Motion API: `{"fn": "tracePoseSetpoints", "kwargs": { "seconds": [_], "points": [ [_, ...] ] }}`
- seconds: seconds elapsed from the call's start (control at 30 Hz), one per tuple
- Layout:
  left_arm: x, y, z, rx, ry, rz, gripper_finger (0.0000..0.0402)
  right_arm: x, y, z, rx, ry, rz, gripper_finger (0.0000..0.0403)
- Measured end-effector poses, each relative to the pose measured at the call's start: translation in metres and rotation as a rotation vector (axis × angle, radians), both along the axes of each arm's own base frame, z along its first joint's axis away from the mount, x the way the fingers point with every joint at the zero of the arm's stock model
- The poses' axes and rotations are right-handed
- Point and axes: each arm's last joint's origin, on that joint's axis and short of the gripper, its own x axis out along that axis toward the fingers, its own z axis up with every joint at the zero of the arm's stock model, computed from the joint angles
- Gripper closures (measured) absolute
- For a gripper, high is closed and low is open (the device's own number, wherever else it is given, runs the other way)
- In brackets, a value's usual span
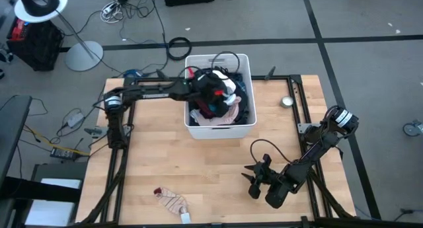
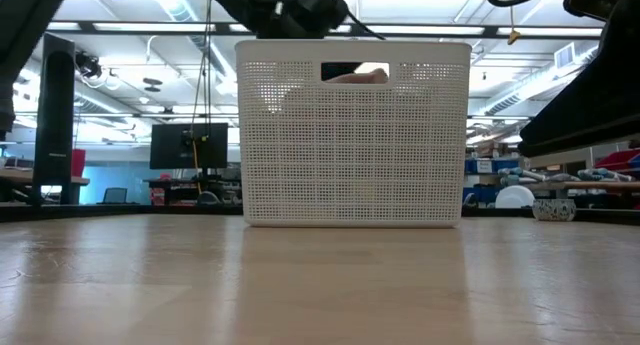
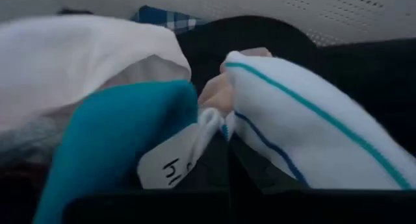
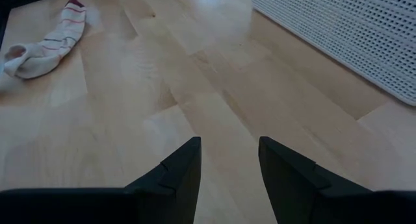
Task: Sort clothes
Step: Put the white sock into the laundry bin
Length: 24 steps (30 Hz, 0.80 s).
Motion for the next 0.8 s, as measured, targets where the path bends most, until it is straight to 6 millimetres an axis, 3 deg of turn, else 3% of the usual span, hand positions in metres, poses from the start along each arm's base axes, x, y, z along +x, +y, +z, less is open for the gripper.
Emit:
{"fn": "tracePoseSetpoints", "kwargs": {
  "seconds": [0.17,0.37,0.63,0.8],
  "points": [
    [0.015,0.004,-0.028,-0.070,0.003,0.007,0.0387,0.000,0.000,0.000,-0.003,0.002,0.000,0.0247],
    [0.019,0.004,-0.033,-0.090,-0.011,-0.016,0.0356,0.000,0.000,0.000,-0.003,0.002,0.000,0.0247],
    [0.009,-0.001,-0.009,-0.129,-0.069,-0.044,0.0301,0.000,0.000,0.000,-0.002,0.002,0.000,0.0247],
    [-0.005,-0.010,0.020,-0.116,-0.106,-0.072,0.0295,0.000,0.000,0.000,-0.003,0.003,0.000,0.0247]
  ]
}}
